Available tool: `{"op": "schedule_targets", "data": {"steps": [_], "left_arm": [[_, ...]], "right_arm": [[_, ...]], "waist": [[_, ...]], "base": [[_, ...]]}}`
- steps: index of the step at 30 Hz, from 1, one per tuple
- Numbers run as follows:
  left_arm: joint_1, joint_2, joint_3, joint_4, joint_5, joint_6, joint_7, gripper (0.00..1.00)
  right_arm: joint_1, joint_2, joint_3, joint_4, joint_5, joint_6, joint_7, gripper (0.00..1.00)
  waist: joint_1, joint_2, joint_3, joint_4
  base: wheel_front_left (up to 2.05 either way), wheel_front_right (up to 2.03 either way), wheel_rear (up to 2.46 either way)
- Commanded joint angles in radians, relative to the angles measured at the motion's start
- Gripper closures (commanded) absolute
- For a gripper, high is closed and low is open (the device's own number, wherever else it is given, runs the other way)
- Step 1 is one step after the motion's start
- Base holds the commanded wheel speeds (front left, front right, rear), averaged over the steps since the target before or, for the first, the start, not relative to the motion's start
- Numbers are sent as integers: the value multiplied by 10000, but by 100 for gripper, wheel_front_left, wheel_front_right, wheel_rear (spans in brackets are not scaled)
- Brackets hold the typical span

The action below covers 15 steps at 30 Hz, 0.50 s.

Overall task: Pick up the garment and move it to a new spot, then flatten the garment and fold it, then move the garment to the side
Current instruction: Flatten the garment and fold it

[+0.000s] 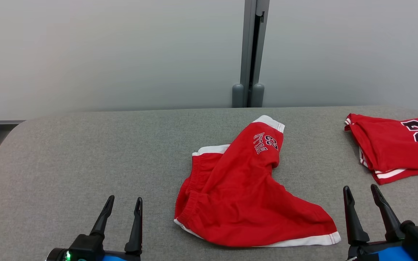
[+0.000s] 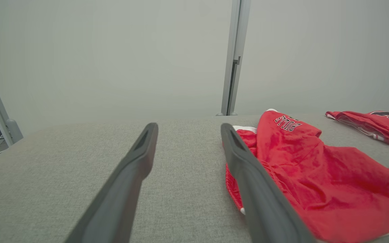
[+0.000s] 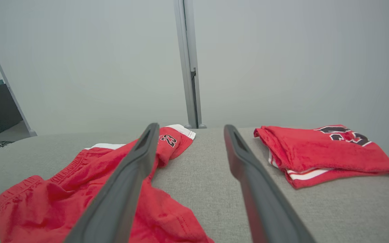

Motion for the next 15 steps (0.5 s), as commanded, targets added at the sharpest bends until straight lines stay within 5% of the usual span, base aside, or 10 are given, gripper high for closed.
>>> {"op": "schedule_targets", "data": {"steps": [1, 15], "left_arm": [[85, 54, -3, -46, 20, -76, -45, 0], [339, 41, 304, -261, 275, 92, -45, 0]], "right_arm": [[268, 109, 34, -443, -158, 1, -38, 0], [1060, 363, -435, -589, -998, 1, -36, 0]], "waist": [[0, -1, -17, -7], [0, -1, -146, 177]], "base": [[0, 0, 0], [0, 0, 0]]}}
